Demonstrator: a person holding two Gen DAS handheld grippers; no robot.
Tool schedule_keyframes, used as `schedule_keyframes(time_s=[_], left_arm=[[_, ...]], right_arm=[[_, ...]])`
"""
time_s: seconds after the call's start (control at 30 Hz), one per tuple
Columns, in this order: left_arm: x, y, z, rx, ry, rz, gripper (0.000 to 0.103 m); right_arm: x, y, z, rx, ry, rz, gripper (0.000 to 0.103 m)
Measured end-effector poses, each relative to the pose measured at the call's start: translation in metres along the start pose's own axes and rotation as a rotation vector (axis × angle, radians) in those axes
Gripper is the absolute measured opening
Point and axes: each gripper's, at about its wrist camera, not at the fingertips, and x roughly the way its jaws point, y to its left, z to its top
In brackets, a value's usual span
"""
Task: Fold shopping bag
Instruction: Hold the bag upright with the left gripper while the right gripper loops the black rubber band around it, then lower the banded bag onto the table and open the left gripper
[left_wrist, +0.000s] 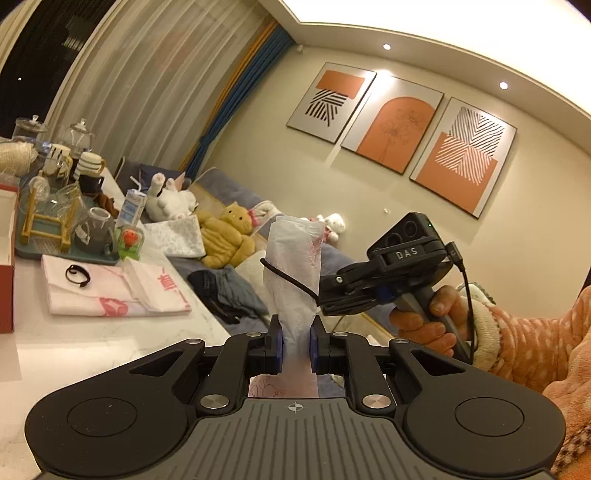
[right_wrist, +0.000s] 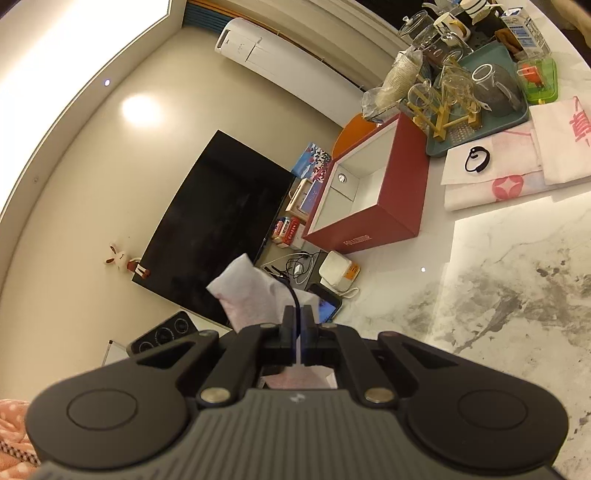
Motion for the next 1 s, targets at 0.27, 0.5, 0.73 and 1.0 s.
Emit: schedule_keyframes(time_s=[0.27,0.5,0.73,1.0], left_arm=[[-0.005,-0.010,0.008,0.028,-0.030,-0.063,0.014],[-0.008,-0.006,0.008,0.066,0.022,0.084,0.014],[-0.001,-0.010,0.004,0.086,0.113,0.132,0.014],[0.020,-0.012,-0.008,0.110,0.223,0.227,0.017]], right_arm=[[0.009,0.006,0.003,-0.031,0.075,0.038,0.002],[-0.001,-0.002,-0.005,0.012,0.037,0.067,0.009],[-0.006,0.014,-0.010,-0.089,-0.010,0.092,0.084],[0.029,0.000,-0.019,-0.061,-0.003,-0.053,0.018]])
